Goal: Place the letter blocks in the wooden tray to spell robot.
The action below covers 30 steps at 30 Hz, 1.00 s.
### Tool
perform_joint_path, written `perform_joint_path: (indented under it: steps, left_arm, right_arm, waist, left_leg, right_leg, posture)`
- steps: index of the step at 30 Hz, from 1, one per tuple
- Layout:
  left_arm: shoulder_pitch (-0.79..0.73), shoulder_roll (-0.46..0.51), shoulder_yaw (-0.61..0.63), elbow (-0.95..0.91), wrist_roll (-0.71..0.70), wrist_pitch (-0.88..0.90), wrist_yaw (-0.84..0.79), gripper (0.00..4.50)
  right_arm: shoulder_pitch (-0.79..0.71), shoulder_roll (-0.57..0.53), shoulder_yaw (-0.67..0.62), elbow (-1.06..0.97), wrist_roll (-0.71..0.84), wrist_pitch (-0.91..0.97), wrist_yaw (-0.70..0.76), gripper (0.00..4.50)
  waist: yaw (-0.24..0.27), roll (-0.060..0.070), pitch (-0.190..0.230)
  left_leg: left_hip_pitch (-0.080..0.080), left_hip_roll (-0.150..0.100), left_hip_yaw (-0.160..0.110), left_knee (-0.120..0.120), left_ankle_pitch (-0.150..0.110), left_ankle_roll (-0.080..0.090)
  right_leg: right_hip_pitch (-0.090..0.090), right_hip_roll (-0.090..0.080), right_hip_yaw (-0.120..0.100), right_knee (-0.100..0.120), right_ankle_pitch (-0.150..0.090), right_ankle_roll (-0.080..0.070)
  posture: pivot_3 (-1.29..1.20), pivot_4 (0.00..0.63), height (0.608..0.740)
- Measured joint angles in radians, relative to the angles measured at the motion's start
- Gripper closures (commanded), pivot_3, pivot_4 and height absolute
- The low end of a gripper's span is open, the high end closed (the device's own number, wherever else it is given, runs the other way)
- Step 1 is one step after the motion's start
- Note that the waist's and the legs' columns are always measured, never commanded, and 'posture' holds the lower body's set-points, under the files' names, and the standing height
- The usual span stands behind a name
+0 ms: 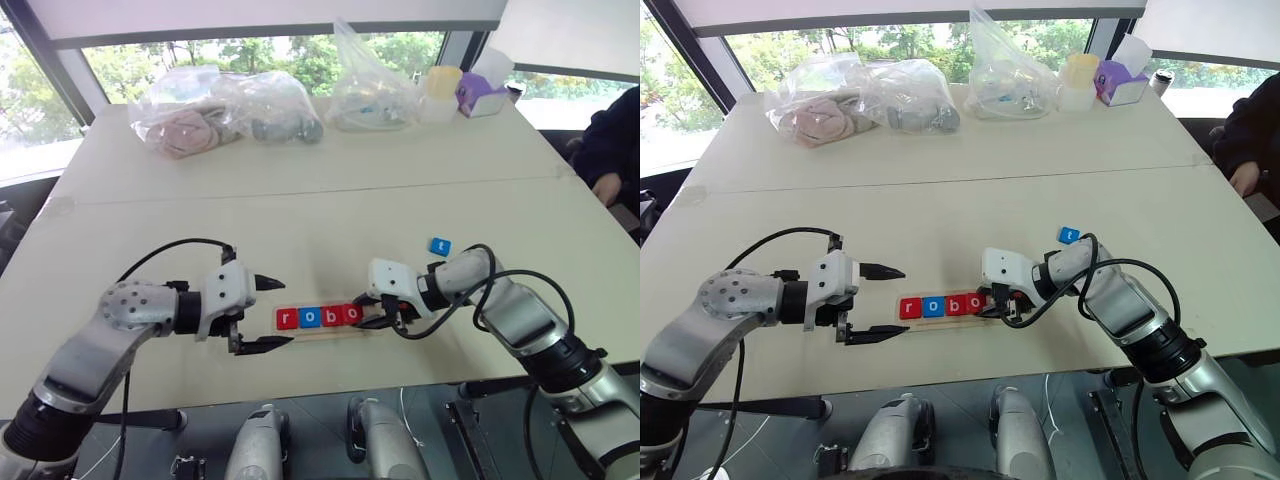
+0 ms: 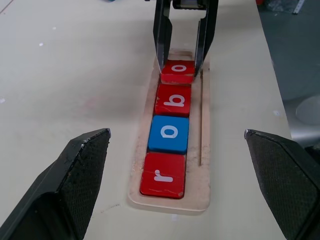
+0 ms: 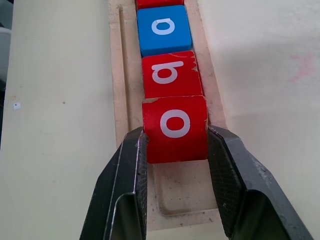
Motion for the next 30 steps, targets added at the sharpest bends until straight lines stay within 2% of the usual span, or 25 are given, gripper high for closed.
perform_joint_path:
  steps: [13,19,20,30]
  left_arm:
    - [0.013,0.000,0.000,0.000,0.000,-0.008,0.001,0.00]
    - [0.013,0.000,0.000,0.000,0.001,-0.011,0.001,0.00]
    - [0.013,0.000,0.000,0.001,0.001,-0.011,0.001,0.00]
    - [0.003,-0.004,0.000,0.004,0.003,-0.011,0.001,0.00]
  right_arm:
    - [0.000,0.000,0.004,0.000,-0.020,-0.015,-0.004,3.38]
    - [0.000,-0.001,0.004,-0.001,-0.018,-0.008,0.004,0.28]
    - [0.000,-0.001,0.004,-0.002,-0.017,-0.004,0.005,0.03]
    - [-0.076,0.003,-0.054,0.016,0.004,0.011,-0.025,0.03]
  waist:
    - [0.000,0.000,0.000]
    - [0.000,0.000,0.000]
    - [0.000,0.000,0.000]
    - [0.000,0.000,0.000]
  left_leg:
    - [0.000,0.000,0.000,0.000,0.000,0.000]
    - [0.000,0.000,0.000,0.000,0.000,0.000]
    - [0.000,0.000,0.000,0.000,0.000,0.000]
    - [0.000,0.000,0.000,0.000,0.000,0.000]
  right_leg:
    - [0.000,0.000,0.000,0.000,0.000,0.000]
    - [0.000,0.000,0.000,0.000,0.000,0.000]
    - [0.000,0.000,0.000,0.000,0.000,0.000]
    - [0.000,0.000,0.000,0.000,0.000,0.000]
  posture:
    - [0.00,0.150,0.740]
    - [0.00,0.150,0.740]
    - [0.00,0.150,0.740]
    - [0.00,0.150,0.740]
